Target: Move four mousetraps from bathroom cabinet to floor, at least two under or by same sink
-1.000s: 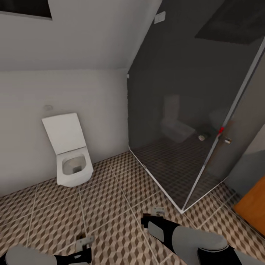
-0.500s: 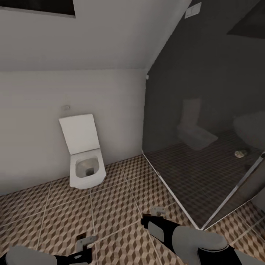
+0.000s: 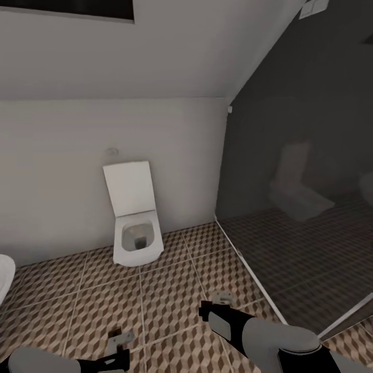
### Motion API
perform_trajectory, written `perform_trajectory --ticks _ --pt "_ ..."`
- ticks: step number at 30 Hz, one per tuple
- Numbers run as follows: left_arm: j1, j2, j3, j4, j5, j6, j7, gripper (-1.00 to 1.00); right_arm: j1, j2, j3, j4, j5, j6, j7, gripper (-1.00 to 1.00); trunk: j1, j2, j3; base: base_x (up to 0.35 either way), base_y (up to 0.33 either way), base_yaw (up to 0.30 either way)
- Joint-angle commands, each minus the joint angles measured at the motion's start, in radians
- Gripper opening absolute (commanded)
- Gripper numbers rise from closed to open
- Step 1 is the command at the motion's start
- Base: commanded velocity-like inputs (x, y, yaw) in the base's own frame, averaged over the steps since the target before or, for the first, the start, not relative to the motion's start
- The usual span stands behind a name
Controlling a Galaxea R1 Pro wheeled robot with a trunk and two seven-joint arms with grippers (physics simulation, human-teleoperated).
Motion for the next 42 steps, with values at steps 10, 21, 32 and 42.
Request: perform_trajectory --ticks 10,21,32,42 --pt "-0.001 -0.003 -0.006 -0.003 0.005 -0.006 0.001 -1.0 -0.001 0.0 0.003 -0.002 0.002 0.005 -0.006 -1.0 0.001 -0.001 -0.001 0.323 0.038 0.001" --pt "0.0 -0.003 -0.006 -0.003 0.005 -0.006 0.001 -1.0 -0.001 0.0 0.004 -0.005 0.002 0.009 -0.006 -1.0 0.001 -0.001 -0.003 0.223 0.144 0.13" --pt "0.0 -0.013 -0.007 -0.007 0.005 -0.007 -0.034 -1.0 -0.001 0.0 0.004 -0.005 0.002 0.009 -0.007 -1.0 0.001 -0.001 -0.006 0.01 0.01 0.27" --pt "0.0 -0.023 -0.008 -0.009 0.005 0.0 -0.128 -1.0 -0.001 0.0 0.003 -0.005 0.002 0.009 -0.007 -1.0 0.001 -0.001 -0.009 0.071 0.0 0.186"
